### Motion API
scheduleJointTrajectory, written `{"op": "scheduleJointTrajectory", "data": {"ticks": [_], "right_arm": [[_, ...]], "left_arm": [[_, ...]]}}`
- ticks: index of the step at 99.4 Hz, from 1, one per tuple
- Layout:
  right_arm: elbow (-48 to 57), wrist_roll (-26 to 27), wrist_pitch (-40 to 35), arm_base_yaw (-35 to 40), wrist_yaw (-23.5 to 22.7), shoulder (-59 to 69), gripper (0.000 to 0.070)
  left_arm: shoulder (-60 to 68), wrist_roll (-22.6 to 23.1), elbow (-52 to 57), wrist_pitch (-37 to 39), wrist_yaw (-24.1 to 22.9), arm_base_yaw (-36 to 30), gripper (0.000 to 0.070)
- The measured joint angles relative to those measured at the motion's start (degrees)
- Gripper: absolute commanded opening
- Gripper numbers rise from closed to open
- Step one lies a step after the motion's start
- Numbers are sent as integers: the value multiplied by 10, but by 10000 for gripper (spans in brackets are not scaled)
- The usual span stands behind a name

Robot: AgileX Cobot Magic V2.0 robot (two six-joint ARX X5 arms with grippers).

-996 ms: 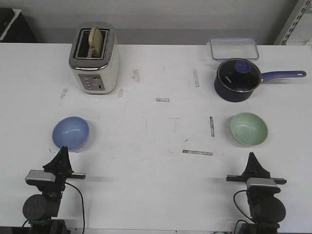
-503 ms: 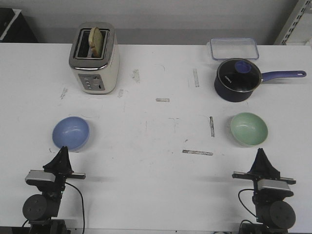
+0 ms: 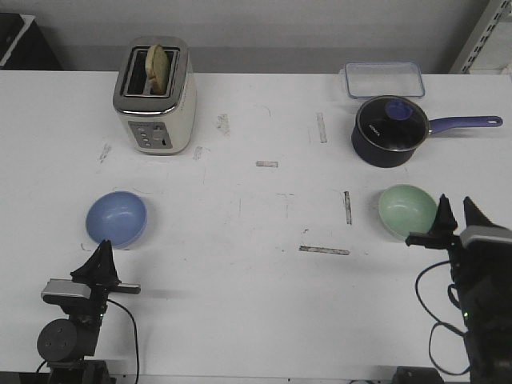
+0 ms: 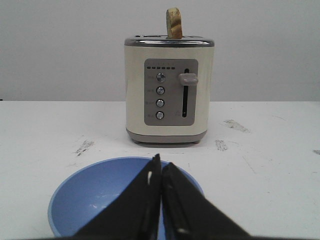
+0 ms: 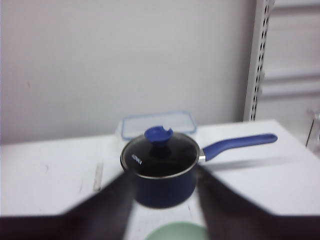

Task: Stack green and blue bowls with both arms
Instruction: 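Reach the right gripper forward and grasp the pale green bowl rim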

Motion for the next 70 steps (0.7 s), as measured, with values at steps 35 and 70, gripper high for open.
{"op": "scheduleJointTrajectory", "data": {"ticks": [35,70], "right_arm": [[142,-21,-171,-104,-67,230,504],[142,-102,-242,-183,-93,415,501]], "left_arm": [[0,0,0,0,0,0,2],[0,0,0,0,0,0,2]]}}
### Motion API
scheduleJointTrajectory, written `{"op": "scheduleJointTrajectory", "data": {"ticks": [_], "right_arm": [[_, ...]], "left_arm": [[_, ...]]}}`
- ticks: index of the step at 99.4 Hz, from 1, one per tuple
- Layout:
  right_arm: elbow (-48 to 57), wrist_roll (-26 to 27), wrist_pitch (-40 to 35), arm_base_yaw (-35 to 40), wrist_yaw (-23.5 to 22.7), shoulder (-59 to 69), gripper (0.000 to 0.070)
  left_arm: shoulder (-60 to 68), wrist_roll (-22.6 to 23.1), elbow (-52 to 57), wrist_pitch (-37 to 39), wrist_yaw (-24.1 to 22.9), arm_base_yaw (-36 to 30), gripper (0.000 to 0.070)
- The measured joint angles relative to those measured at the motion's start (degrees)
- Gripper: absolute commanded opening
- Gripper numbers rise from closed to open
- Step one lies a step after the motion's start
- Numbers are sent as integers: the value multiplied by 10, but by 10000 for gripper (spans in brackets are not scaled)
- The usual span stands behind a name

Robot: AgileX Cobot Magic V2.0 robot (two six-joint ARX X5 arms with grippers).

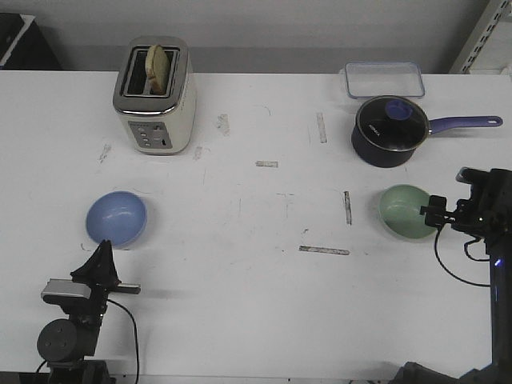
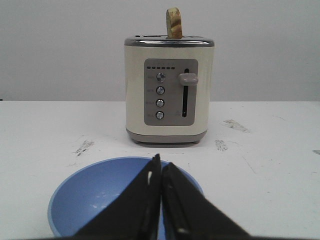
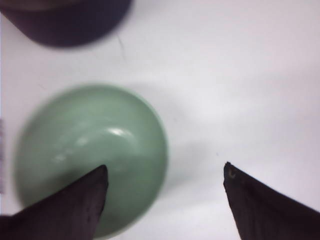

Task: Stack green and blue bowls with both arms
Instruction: 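Reach the right gripper forward and grasp the pale green bowl rim, then drag the green bowl with the right gripper toward the table center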

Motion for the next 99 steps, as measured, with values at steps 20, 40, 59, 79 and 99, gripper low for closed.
{"op": "scheduleJointTrajectory", "data": {"ticks": [20,40,59,79,99], "right_arm": [[0,-15,4,2,-1,69,489],[0,-19,25,7,-1,102,293],[0,-19,36,7,-1,102,0],[0,-21,42,7,-2,102,0],[3,-21,41,11,-2,72,0]], "left_arm": [[0,0,0,0,0,0,2],[0,0,0,0,0,0,2],[0,0,0,0,0,0,2],[0,0,0,0,0,0,2],[0,0,0,0,0,0,2]]}}
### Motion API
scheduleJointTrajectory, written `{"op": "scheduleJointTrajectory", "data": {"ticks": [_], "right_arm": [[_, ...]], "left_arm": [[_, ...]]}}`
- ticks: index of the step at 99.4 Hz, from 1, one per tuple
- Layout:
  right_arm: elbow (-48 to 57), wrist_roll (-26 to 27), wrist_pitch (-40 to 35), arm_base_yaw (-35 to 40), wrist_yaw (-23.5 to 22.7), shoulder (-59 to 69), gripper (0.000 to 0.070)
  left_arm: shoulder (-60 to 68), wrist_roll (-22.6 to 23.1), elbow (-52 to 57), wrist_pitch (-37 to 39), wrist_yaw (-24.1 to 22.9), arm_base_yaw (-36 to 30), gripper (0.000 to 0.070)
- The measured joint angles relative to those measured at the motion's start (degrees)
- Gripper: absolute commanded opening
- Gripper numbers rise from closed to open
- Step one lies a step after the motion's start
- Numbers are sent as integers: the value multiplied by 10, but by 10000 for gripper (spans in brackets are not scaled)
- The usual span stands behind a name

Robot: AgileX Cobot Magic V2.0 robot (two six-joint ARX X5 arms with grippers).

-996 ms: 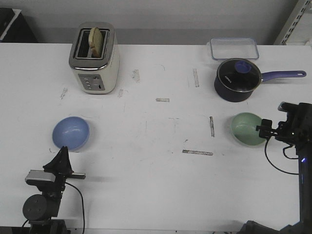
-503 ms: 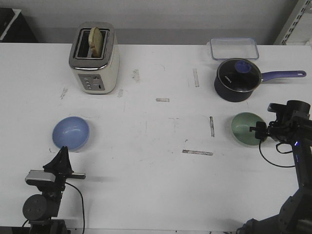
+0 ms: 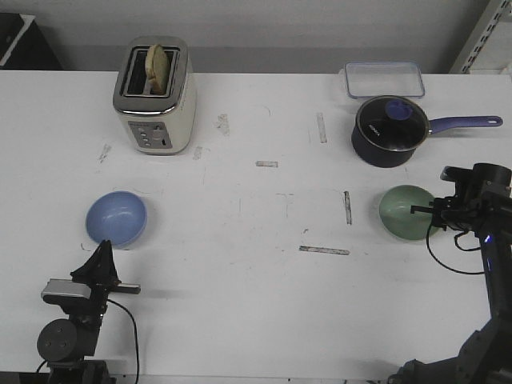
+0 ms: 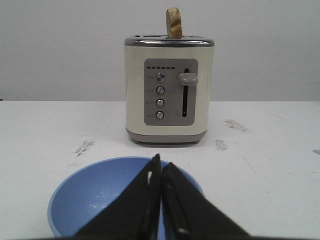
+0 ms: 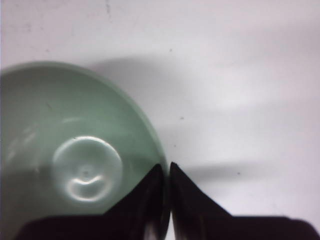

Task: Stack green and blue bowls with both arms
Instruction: 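Drag the green bowl with the right gripper toward the table center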

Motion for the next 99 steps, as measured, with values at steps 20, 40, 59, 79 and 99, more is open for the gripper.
{"op": "scheduleJointTrajectory", "data": {"ticks": [20,40,59,79,99], "right_arm": [[55,10,2,42,-31,-80,0],[99,69,5,173,-76,-118,0],[99,106,-4,357,-84,-93,0],[99,121,-14,500,-85,-19,0],[99,122,-21,544,-60,57,0]], "left_arm": [[0,0,0,0,0,0,3],[0,0,0,0,0,0,3],[0,0,0,0,0,0,2],[0,0,0,0,0,0,3],[0,0,0,0,0,0,2]]}}
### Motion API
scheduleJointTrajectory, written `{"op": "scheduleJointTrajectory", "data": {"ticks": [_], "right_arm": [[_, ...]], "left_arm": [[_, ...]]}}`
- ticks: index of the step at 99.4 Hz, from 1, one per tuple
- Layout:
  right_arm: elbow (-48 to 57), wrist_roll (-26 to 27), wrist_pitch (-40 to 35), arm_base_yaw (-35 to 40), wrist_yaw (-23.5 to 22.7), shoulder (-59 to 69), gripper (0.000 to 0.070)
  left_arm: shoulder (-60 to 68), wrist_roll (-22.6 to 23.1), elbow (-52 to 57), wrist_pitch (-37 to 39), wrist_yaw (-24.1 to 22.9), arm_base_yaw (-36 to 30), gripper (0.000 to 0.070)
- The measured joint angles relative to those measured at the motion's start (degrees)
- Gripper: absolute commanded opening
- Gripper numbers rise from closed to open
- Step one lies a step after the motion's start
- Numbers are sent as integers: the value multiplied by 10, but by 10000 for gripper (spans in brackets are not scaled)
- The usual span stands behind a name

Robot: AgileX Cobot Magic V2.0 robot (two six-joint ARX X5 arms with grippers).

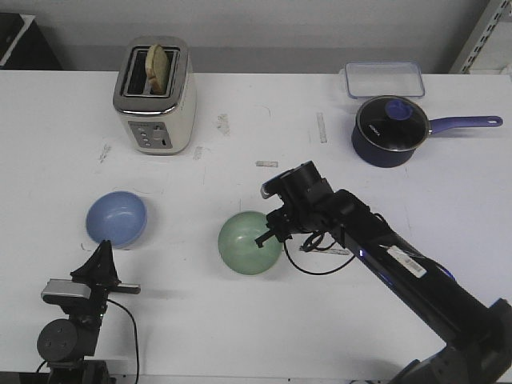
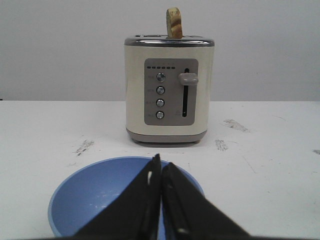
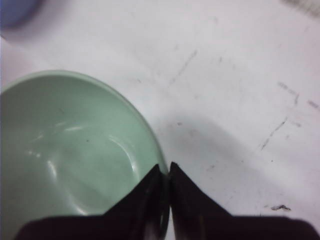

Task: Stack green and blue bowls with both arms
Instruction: 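Drag the green bowl with the right gripper toward the table center, then release the green bowl and retract the right gripper to rest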

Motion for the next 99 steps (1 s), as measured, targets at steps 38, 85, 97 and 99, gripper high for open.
{"op": "scheduleJointTrajectory", "data": {"ticks": [38,85,97,99], "right_arm": [[0,-26,5,0,22,61,0],[0,-56,5,0,22,62,395],[0,-56,5,0,21,62,423],[0,-56,4,0,21,62,423]], "left_arm": [[0,0,0,0,0,0,2],[0,0,0,0,0,0,2],[0,0,0,0,0,0,2],[0,0,0,0,0,0,2]]}}
